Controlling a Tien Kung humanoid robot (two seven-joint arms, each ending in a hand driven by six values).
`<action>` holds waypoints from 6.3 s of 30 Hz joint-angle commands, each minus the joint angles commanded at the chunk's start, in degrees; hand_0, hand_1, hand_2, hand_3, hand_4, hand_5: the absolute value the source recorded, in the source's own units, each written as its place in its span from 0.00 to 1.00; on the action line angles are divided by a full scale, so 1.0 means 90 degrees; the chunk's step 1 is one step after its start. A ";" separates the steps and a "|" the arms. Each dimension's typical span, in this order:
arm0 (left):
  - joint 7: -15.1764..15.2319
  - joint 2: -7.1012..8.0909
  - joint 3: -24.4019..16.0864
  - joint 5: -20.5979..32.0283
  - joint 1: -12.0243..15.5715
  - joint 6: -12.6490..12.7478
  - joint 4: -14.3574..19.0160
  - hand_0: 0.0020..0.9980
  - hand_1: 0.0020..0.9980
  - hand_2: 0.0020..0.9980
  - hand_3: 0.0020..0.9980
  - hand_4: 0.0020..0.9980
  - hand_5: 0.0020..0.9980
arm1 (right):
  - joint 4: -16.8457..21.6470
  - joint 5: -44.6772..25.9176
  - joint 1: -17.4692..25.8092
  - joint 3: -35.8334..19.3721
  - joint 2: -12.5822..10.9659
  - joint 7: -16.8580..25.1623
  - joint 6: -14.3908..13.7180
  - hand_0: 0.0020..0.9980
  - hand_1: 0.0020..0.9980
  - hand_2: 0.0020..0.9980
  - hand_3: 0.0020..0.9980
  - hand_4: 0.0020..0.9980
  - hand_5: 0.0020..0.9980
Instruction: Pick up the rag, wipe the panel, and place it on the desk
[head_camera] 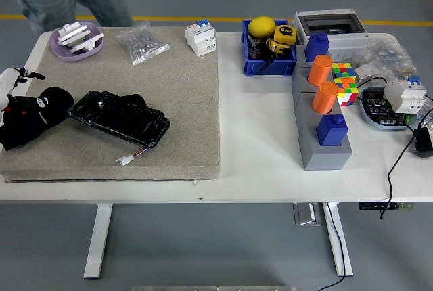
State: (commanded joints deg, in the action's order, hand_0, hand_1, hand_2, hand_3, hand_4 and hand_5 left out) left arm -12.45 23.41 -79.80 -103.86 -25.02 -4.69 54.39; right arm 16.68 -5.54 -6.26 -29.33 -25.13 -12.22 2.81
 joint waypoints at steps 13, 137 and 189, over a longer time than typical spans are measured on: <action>-0.0240 -0.0002 0.0181 -0.0040 -0.0308 -0.0228 -0.0588 0.96 0.99 1.00 0.87 0.78 0.10 | 0.0012 0.0142 -0.0041 -0.0124 -0.0006 0.0006 -0.0024 0.80 0.68 0.70 0.59 1.00 0.53; -0.0528 -0.0911 0.2860 -0.1747 0.0899 0.2400 0.2129 0.24 0.47 0.60 0.49 0.00 0.00 | -0.0056 0.0292 0.0040 -0.0607 -0.0025 0.0144 -0.0070 0.79 0.67 0.70 0.59 1.00 0.52; -0.0529 -0.0272 0.2035 -0.1553 0.0117 0.2765 0.0285 0.26 0.46 0.59 0.49 0.00 0.00 | -0.0048 0.0306 0.0021 -0.0603 -0.0029 0.0094 -0.0086 0.79 0.67 0.70 0.59 1.00 0.53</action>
State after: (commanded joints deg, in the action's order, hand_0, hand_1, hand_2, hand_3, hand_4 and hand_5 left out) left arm -17.20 20.96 -61.48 -117.84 -23.97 20.20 56.96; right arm 16.25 -2.78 -6.07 -34.75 -25.40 -11.37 2.04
